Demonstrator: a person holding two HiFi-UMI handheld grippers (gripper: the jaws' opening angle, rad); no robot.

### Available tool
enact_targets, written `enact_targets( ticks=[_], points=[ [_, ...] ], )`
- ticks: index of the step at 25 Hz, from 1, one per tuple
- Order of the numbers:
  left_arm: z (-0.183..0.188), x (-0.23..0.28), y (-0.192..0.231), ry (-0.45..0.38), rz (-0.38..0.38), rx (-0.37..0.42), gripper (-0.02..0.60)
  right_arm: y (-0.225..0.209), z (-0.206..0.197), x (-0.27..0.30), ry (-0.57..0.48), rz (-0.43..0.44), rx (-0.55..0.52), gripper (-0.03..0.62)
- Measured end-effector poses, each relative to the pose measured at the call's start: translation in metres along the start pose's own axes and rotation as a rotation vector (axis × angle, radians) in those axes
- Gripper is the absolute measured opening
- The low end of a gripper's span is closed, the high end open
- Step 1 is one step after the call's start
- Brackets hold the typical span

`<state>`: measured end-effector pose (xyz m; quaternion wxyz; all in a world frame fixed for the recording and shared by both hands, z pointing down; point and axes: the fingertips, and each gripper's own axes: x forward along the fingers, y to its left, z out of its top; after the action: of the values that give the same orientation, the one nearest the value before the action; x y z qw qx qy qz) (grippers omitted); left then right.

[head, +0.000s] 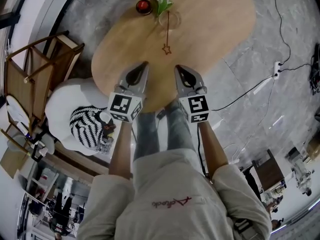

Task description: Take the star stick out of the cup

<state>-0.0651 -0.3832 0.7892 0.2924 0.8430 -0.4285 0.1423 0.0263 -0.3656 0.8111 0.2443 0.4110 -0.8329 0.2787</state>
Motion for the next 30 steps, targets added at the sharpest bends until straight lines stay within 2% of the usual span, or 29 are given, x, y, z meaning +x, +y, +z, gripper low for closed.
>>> enact_targets(
  ticks=[6, 17, 21, 23, 25, 28, 30],
  points=[
    [-0.015, 0.0, 0.007, -0.002, 0.006, -0.016, 0.0, 0.005, -0.013, 0.013, 0.017, 0.001, -0.054, 0.005],
    [-0.024, -0.004, 0.017, -0.029, 0.019, -0.041, 0.0, 0.008, -0.012, 0.043, 0.043, -0.056, -0.388, 0.005],
    [-0.028, -0.005, 0.02, -0.038, 0.028, -0.052, 0.0, 0.004, -0.011, 0.049, 0.036, -0.094, -0.46, 0.006],
    [-0.031, -0.006, 0.021, -0.04, 0.031, -0.057, 0.0, 0.002, -0.012, 0.052, 0.032, -0.103, -0.474, 0.068],
    [-0.035, -0.008, 0.02, -0.04, 0.032, -0.063, 0.0, 0.001, -0.014, 0.054, 0.036, -0.123, -0.519, 0.102],
    [-0.037, -0.01, 0.021, -0.04, 0.035, -0.069, 0.0, -0.003, -0.015, 0.061, 0.046, -0.178, -0.645, 0.114],
    [-0.038, -0.012, 0.022, -0.041, 0.038, -0.07, 0.0, -0.006, -0.016, 0.068, 0.051, -0.203, -0.687, 0.117]
  ],
)
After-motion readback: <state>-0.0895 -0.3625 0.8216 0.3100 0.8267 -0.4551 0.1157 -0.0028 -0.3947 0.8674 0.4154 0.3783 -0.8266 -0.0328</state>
